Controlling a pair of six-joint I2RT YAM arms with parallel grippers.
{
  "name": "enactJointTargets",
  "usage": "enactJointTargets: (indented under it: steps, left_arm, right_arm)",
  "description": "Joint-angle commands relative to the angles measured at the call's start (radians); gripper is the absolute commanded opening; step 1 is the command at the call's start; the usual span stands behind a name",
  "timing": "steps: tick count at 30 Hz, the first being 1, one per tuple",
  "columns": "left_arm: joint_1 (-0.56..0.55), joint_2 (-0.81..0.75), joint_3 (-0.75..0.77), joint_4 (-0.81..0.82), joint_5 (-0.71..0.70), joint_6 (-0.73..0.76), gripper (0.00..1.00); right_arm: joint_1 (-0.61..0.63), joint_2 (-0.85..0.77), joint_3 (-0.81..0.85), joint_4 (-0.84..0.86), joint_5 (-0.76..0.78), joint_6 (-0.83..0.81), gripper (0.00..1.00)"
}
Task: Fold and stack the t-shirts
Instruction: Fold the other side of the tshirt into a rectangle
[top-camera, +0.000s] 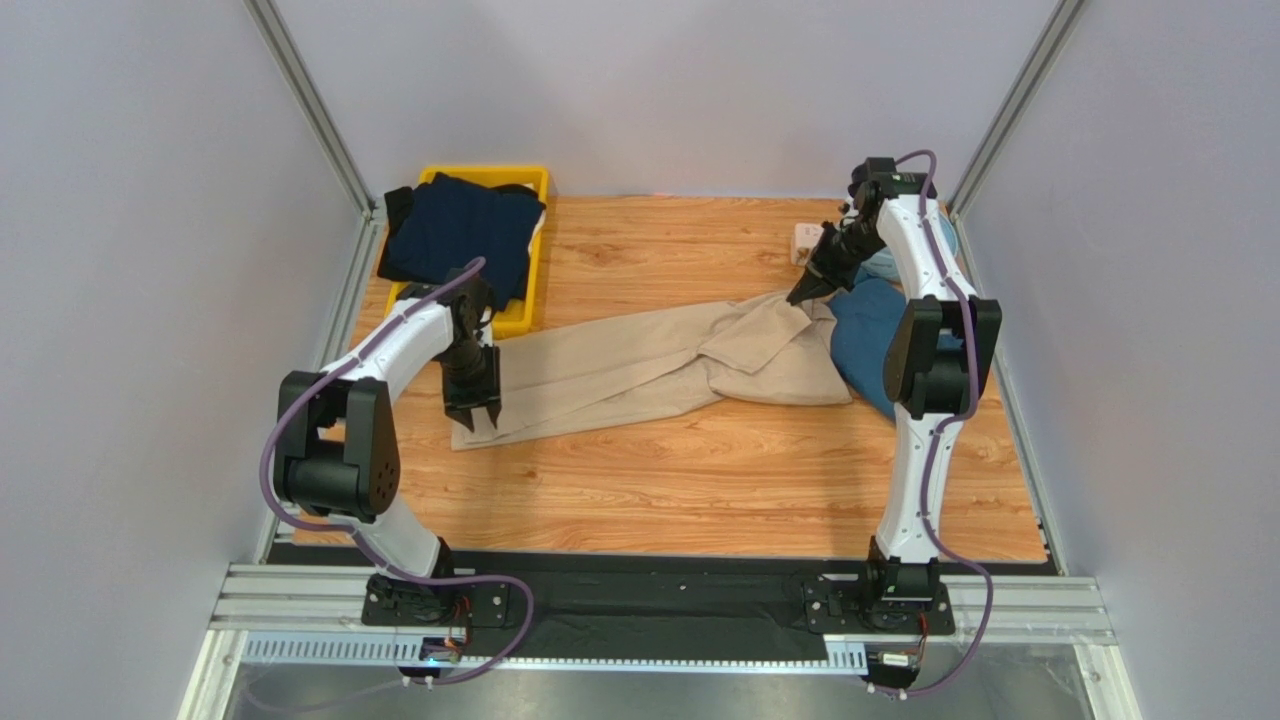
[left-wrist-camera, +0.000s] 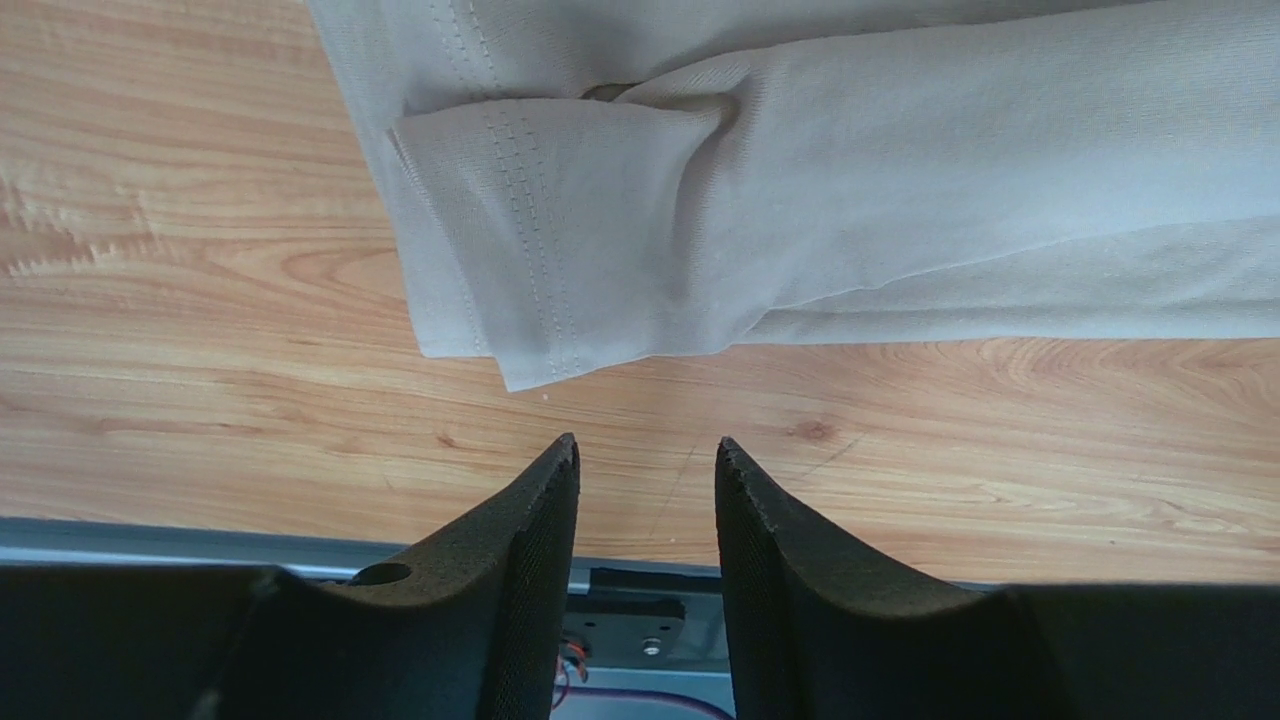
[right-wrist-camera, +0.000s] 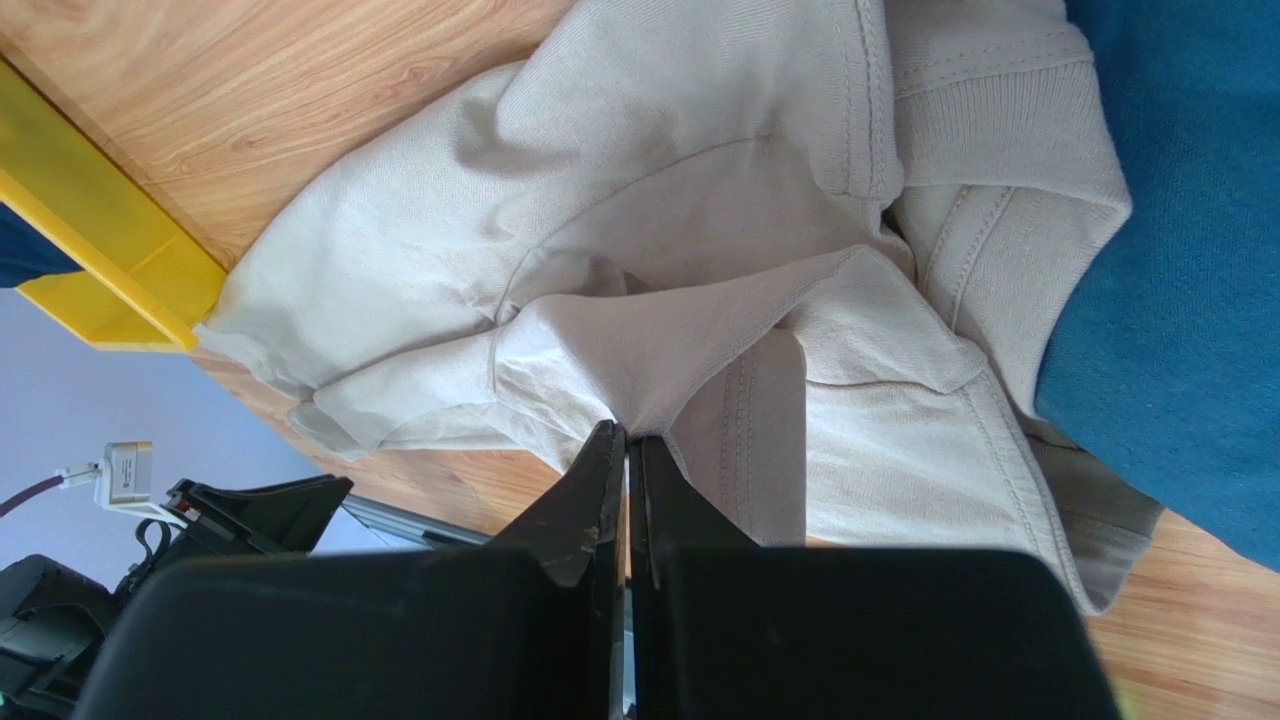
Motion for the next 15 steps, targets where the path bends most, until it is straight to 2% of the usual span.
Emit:
enactJointTargets:
  steps: [1,15]
  left_arm:
    - [0.005,0.007,-0.009,0.037,0.035,0.001,0.45]
    - [0.005,0.130,0.036,0.058,0.009,0.027,0.45]
  right_arm:
    - [0.000,-0.069,-0.003,0.030,-0.034,-0.001,0.00]
    - [0.000,-0.097,-0.046,0.048,-0.063,0.017,0.00]
